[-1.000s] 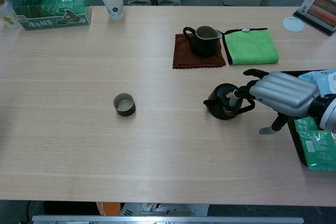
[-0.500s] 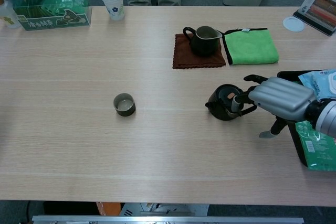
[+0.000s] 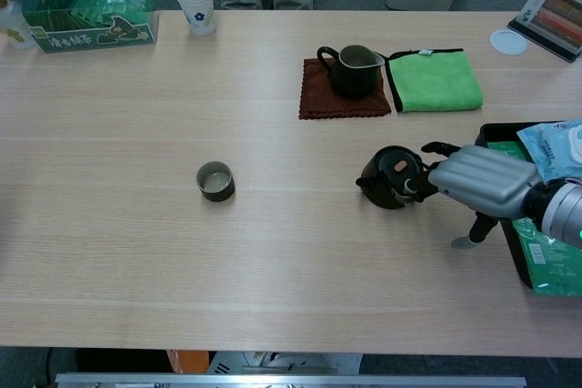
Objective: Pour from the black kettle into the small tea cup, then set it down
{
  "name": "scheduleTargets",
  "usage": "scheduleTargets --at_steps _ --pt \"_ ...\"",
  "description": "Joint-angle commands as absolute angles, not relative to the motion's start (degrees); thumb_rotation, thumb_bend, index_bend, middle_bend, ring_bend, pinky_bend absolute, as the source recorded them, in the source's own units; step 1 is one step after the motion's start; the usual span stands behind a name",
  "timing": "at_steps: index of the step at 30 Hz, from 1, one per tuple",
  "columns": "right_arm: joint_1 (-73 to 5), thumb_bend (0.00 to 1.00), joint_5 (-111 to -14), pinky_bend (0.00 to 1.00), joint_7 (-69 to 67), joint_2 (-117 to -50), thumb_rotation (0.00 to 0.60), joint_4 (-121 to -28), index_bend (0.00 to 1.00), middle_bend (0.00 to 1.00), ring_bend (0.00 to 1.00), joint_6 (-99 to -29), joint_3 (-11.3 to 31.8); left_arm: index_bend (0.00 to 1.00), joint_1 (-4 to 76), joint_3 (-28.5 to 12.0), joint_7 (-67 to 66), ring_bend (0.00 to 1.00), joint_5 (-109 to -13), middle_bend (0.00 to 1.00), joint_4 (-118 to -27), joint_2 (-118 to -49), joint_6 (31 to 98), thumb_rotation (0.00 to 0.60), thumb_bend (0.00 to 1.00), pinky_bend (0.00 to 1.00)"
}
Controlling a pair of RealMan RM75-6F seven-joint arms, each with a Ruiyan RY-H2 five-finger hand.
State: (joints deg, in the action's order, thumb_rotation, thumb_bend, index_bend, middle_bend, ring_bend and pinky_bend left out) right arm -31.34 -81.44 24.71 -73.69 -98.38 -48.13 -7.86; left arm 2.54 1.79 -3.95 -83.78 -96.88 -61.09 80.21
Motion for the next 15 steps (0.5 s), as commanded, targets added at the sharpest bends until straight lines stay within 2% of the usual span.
scheduleTargets --at_steps 1,5,15 --pt "-31.3 0.00 -81.3 0.00 25.0 -73.9 0.600 -98.2 0.35 0.40 0.36 -48.0 -7.9 0.22 2.6 1.8 -4.0 0.26 -83.8 0.23 -96.9 -61.1 80.1 0.600 0.31 0.23" --pt "-31.3 0.00 -81.0 0.00 25.1 -74.2 0.600 -98.1 0.38 0.42 0.39 -48.2 -7.6 0.22 2.6 1.8 -3.9 0.26 -83.7 0.23 -96.9 -61.0 80.2 0.600 0.31 0.23" --pt "-32.0 0.00 -79.9 0.00 24.2 -75.9 0.600 -97.7 0.65 0.66 0.69 -48.3 -5.7 0.22 2.3 1.8 -3.9 0.26 -83.2 0.23 -97.2 -60.5 80.4 0.600 0.31 0.23"
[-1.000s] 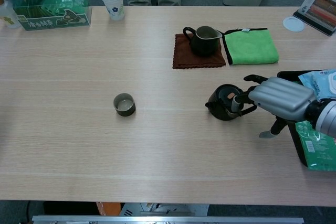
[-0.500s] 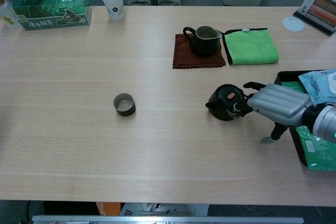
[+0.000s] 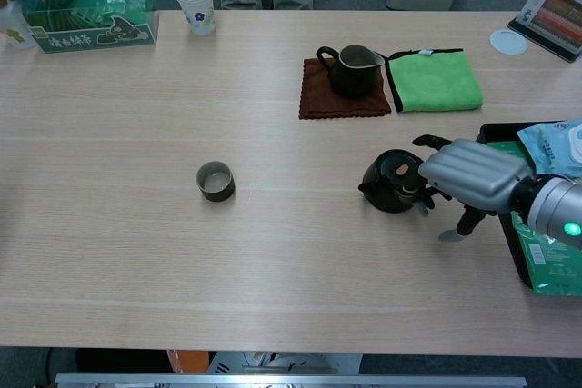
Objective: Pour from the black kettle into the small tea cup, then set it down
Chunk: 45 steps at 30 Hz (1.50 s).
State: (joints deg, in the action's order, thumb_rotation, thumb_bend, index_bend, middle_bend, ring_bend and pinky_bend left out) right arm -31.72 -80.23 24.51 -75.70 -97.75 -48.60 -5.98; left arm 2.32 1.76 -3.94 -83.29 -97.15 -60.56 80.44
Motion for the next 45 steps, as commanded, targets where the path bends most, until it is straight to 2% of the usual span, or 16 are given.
scheduleTargets --at_steps 1,12,26,35,37,42,45 --pt "-32.3 0.00 -79.7 0.00 24.0 -76.0 0.600 -97.7 0.67 0.68 0.70 -48.1 -5.3 0.22 2.3 1.8 -3.9 0.26 -83.1 0.23 -97.2 -60.4 80.4 0.600 0.31 0.23" --pt "-34.5 0.00 -77.5 0.00 21.5 -76.5 0.600 -98.1 0.79 0.79 0.82 -46.4 -2.6 0.22 2.1 1.8 -4.2 0.26 -82.7 0.23 -97.5 -60.0 80.4 0.600 0.31 0.23" --pt "-35.0 0.00 -76.4 0.00 15.8 -75.9 0.600 -97.7 0.87 0.84 0.91 -47.0 -1.0 0.22 2.1 1.9 -4.9 0.26 -82.3 0.23 -98.0 -60.1 79.9 0.600 0.31 0.23" --pt "-34.8 0.00 -79.5 0.00 8.9 -74.1 0.600 -97.4 0.89 0.85 0.92 -47.8 -0.9 0.22 2.5 1.8 -6.1 0.26 -82.5 0.23 -99.1 -59.9 79.8 0.600 0.31 0.22" --pt "-34.8 0.00 -80.5 0.00 7.4 -73.7 0.584 -97.3 0.89 0.85 0.92 -48.2 -0.9 0.22 2.5 1.8 -6.4 0.26 -82.6 0.23 -99.4 -59.9 79.8 0.600 0.31 0.22" --pt "-34.5 0.00 -83.2 0.00 3.8 -72.8 0.439 -97.1 0.90 0.85 0.92 -49.9 -0.8 0.22 2.6 1.8 -7.1 0.26 -82.7 0.23 -99.9 -60.0 79.7 0.600 0.31 0.22" --pt "-34.4 0.00 -84.4 0.00 2.9 -72.2 0.376 -97.2 0.90 0.85 0.92 -50.8 -0.9 0.22 2.7 1.8 -7.3 0.26 -82.6 0.23 -100.1 -60.0 79.6 0.600 0.31 0.22"
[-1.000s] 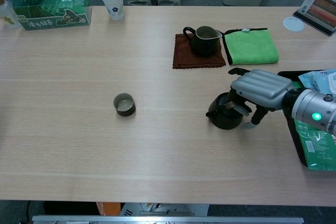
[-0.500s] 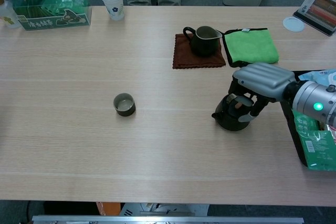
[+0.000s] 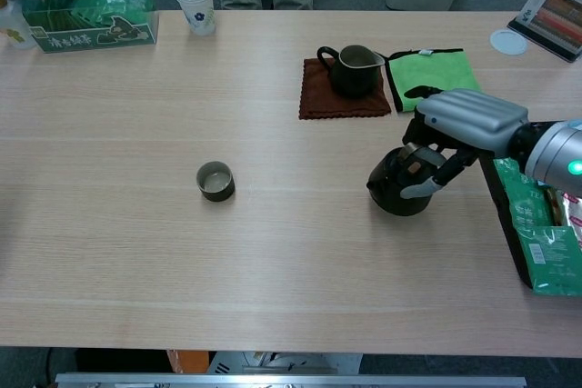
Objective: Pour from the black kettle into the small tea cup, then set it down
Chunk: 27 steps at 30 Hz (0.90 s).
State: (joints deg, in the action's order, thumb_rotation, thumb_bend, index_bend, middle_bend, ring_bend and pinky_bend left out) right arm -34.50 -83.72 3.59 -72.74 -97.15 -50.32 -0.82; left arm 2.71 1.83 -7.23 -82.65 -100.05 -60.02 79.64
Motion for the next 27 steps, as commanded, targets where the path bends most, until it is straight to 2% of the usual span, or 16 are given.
scheduleTargets --at_steps 1,7,11,13,27 --pt "-34.4 0.00 -84.6 0.00 2.5 -72.1 0.372 -97.4 0.90 0.86 0.92 -50.9 -0.9 0.22 2.8 1.8 -7.4 0.26 -82.6 0.23 -100.2 -60.0 79.6 0.600 0.31 0.22" --pt "-33.6 0.02 -84.9 0.00 5.4 -72.3 0.390 -98.0 0.96 0.88 0.94 -53.6 -0.4 0.22 2.8 1.9 -7.7 0.26 -82.7 0.23 -100.3 -60.0 79.6 0.600 0.31 0.22" --pt "-32.9 0.17 -85.8 0.00 6.2 -72.8 0.395 -98.1 0.97 0.89 0.95 -55.6 -0.2 0.22 2.8 2.0 -7.3 0.26 -82.8 0.23 -100.3 -60.0 79.6 0.600 0.31 0.22" --pt "-32.8 0.21 -86.0 0.00 6.2 -72.9 0.395 -98.2 0.97 0.89 0.95 -55.8 -0.2 0.22 2.8 2.0 -6.8 0.26 -82.8 0.23 -100.3 -59.9 79.4 0.600 0.31 0.22" --pt "-31.2 0.31 -88.8 0.00 8.9 -74.3 0.406 -97.1 0.97 0.89 0.95 -60.3 -0.5 0.22 3.1 1.8 -7.1 0.26 -83.4 0.23 -99.6 -60.3 79.7 0.600 0.31 0.21"
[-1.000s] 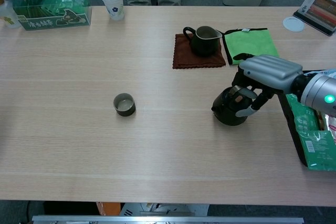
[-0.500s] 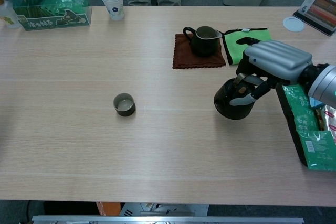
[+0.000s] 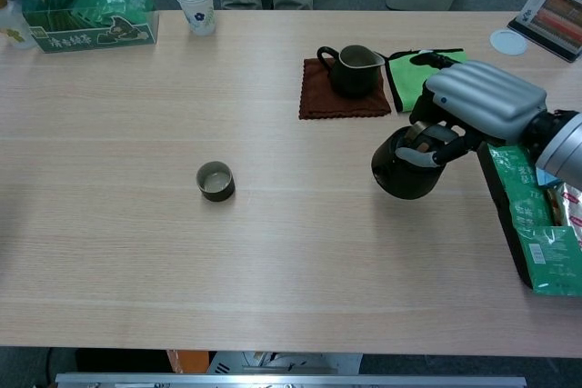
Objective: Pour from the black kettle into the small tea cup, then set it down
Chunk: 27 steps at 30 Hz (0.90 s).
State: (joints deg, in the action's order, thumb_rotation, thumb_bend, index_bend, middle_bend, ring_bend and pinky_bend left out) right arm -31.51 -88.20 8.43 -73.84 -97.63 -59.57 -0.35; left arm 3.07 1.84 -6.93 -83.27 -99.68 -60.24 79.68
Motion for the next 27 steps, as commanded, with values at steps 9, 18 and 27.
scheduleTargets --at_steps 9,18,27 --pt "-29.8 0.35 -91.9 0.00 11.8 -77.0 0.417 -93.8 0.97 0.89 0.95 -65.1 0.0 0.22 3.1 1.8 -7.2 0.26 -84.2 0.23 -99.6 -60.5 80.5 0.600 0.31 0.21" --pt "-29.0 0.35 -93.9 0.00 13.2 -79.2 0.452 -91.0 0.97 0.89 0.95 -68.7 0.8 0.22 3.5 1.5 -6.9 0.26 -84.1 0.23 -99.6 -60.2 80.1 0.600 0.31 0.21" --pt "-28.6 0.34 -93.6 0.00 12.5 -78.5 0.452 -92.3 0.97 0.89 0.95 -69.6 1.6 0.22 7.0 1.4 -7.6 0.26 -87.0 0.23 -100.4 -59.7 76.4 0.600 0.31 0.21"
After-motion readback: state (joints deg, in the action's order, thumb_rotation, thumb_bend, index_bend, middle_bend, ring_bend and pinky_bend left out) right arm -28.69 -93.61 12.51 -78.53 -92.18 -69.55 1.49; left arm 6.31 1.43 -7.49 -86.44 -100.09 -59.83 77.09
